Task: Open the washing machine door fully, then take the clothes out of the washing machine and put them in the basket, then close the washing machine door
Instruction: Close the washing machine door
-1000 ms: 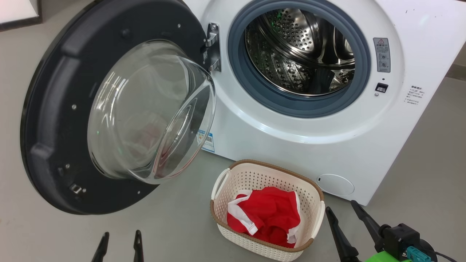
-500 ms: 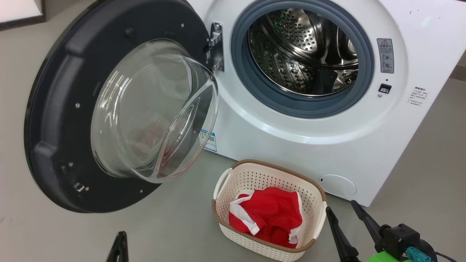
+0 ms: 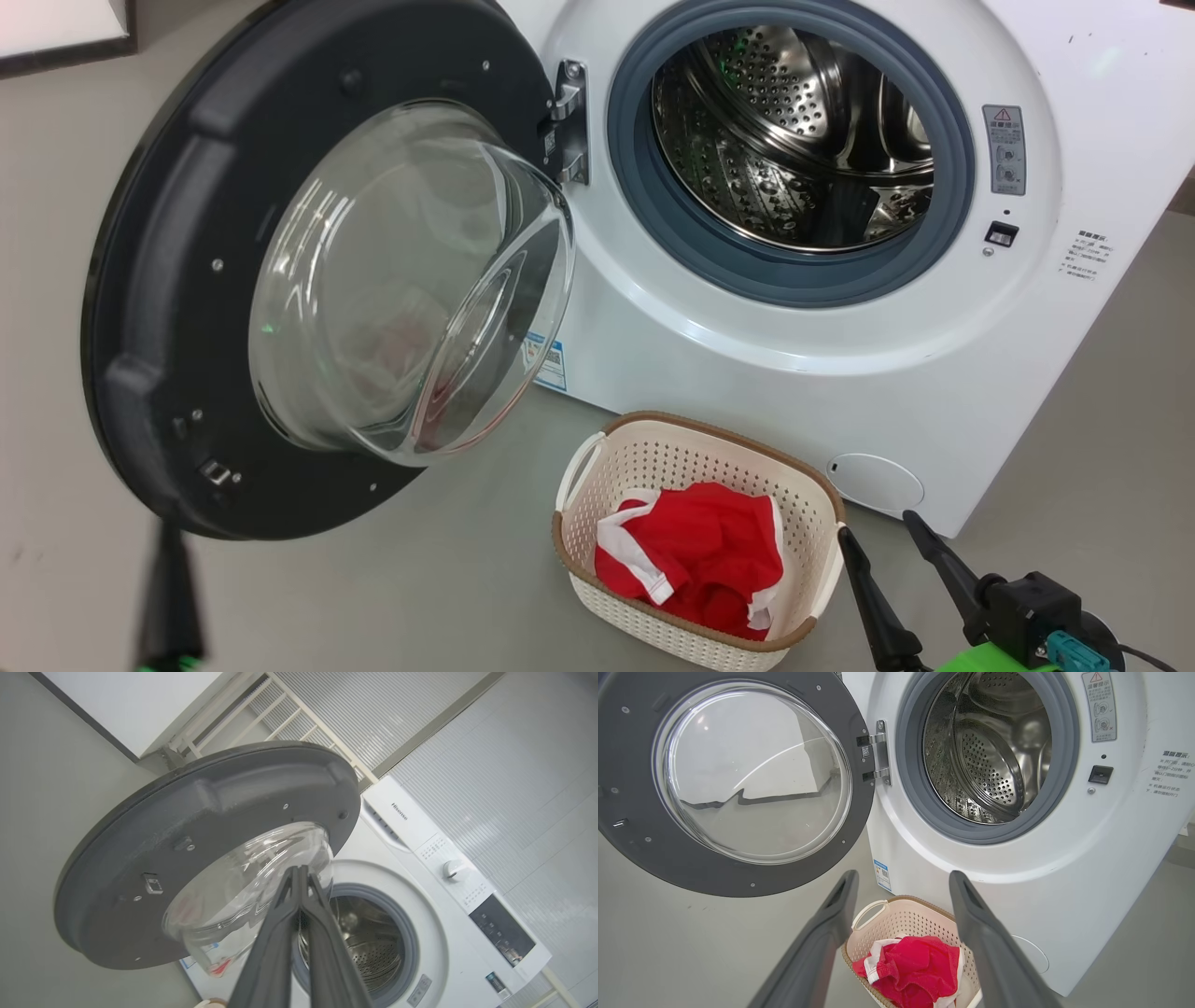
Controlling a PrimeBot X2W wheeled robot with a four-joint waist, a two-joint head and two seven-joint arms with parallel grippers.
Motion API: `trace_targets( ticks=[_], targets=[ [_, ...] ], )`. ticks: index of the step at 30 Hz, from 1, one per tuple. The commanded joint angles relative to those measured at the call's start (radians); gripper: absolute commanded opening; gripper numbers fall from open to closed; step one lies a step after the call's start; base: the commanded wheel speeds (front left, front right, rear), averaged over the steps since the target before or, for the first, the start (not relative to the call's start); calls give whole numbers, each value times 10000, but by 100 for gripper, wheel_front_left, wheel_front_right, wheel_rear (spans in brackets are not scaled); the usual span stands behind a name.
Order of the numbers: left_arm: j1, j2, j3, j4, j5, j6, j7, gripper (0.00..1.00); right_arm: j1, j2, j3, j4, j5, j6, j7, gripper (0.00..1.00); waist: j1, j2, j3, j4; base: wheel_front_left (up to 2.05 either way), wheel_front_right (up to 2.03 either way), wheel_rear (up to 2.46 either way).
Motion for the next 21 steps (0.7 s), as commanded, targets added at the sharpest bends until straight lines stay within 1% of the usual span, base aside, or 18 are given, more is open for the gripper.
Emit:
trace_targets(
  ticks=[1, 4, 6, 8, 10, 13, 17, 19, 20, 21],
  targets=[
    [-616, 23, 563, -376, -675, -163, -6, 0, -331, -96, 198, -303, 30, 63, -50, 100, 0, 0, -2, 1, 0, 0, 0],
    [-1016, 32, 1481, -477, -2207, -304, 170, 0, -326, -96, 204, -333, 27, 63, -28, 100, 0, 0, 2, -13, 0, 0, 0],
    [-1357, 95, 2141, -424, -3438, -395, 483, 0, -331, -96, 201, -354, -28, 63, -14, 100, 0, 0, 11, -47, 0, 0, 0],
    [-1643, 440, 2861, -224, -4385, -424, 798, 0, -343, -96, 217, -389, -70, 63, 5, 100, 0, 0, 25, -110, 0, 0, 0],
    [-1940, 873, 3508, 107, -5071, -401, 1048, 0, -345, -96, 201, -432, -92, 63, 19, 100, 0, 0, 49, -167, 0, 0, 0],
    [-2471, 1665, 4237, 1008, -5783, -323, 1444, 0, -338, -96, 168, -503, -138, 63, 68, 100, 0, 0, 102, -248, 0, 0, 0],
    [-3149, 2643, 4782, 2600, -6268, -186, 1868, 0, -365, -96, 170, -617, -218, 63, 186, 100, 0, 0, 211, -435, 0, 0, 0],
    [-3435, 3027, 4920, 3337, -6437, -154, 2077, 0, -400, -96, 157, -694, -256, 63, 243, 100, 0, 0, 287, -552, 0, 0, 0],
    [-3435, 3027, 4920, 3337, -6437, -154, 2077, 0, -400, -96, 157, -694, -256, 63, 243, 100, 0, 0, 287, -552, 0, 0, 0],
    [-3554, 3203, 4950, 3680, -6460, -143, 2153, 0, -419, -96, 140, -734, -276, 63, 267, 100, 0, 0, 333, -603, 0, 0, 0]
  ],
)
